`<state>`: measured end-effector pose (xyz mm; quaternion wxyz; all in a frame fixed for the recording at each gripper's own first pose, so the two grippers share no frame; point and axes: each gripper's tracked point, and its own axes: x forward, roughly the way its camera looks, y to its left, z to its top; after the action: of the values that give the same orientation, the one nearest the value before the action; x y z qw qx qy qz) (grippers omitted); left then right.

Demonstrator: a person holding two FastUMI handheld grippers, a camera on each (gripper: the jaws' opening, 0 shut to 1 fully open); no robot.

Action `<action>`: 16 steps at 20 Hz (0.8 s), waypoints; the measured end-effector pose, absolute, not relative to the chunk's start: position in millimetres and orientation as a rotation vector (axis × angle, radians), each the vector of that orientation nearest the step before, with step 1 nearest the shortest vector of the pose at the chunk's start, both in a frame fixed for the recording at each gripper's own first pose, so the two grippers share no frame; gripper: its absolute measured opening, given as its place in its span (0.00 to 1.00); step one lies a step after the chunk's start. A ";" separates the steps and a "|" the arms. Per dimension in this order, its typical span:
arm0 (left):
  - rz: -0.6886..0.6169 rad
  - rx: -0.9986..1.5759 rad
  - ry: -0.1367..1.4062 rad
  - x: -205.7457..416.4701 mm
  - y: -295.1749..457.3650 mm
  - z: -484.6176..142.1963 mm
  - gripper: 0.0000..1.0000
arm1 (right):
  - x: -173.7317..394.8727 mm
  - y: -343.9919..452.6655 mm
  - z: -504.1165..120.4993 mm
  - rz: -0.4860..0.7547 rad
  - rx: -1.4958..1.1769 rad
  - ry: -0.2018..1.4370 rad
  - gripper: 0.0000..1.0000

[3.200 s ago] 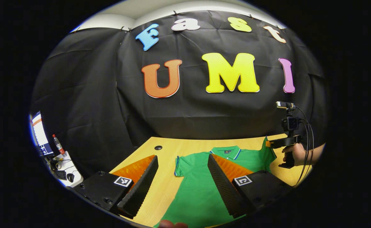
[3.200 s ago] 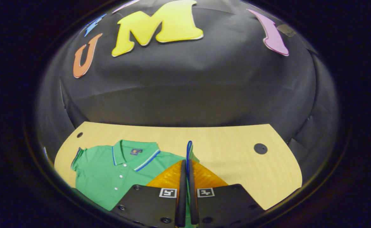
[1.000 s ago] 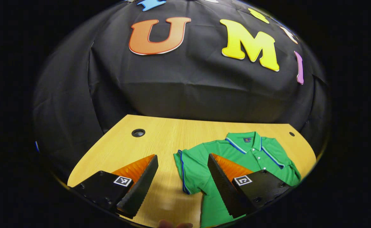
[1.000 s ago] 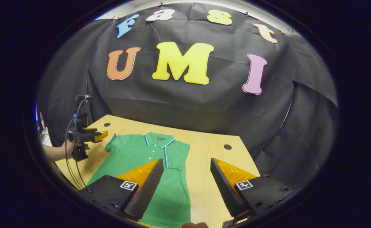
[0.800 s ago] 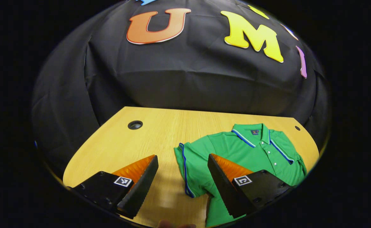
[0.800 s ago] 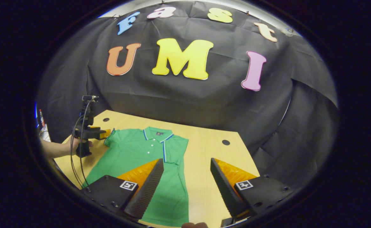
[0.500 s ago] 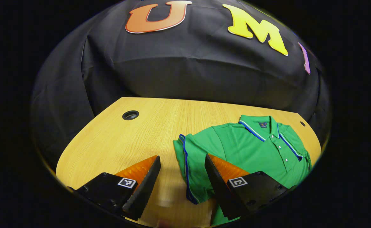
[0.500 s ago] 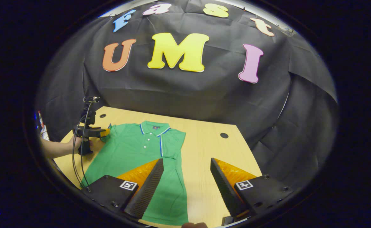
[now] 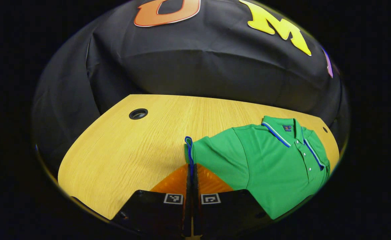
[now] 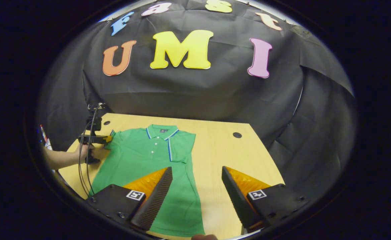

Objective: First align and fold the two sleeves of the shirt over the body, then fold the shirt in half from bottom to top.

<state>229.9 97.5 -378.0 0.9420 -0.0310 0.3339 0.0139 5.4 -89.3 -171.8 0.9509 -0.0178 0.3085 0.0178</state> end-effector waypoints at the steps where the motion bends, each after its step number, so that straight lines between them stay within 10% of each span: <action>1: 0.034 -0.081 0.675 230.5 97.4 -373.7 0.05 | 5.6 -89.6 -172.4 0.037 -0.033 0.627 0.94; 16: -0.107 -0.022 0.568 241.8 -20.8 -291.7 0.04 | -15.9 -126.0 -153.8 -0.029 0.061 0.547 0.94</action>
<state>241.8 -20.8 -291.7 0.9585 -0.0106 0.2798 -0.0530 -15.9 -126.0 -153.8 0.9623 0.0303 0.2698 -0.0144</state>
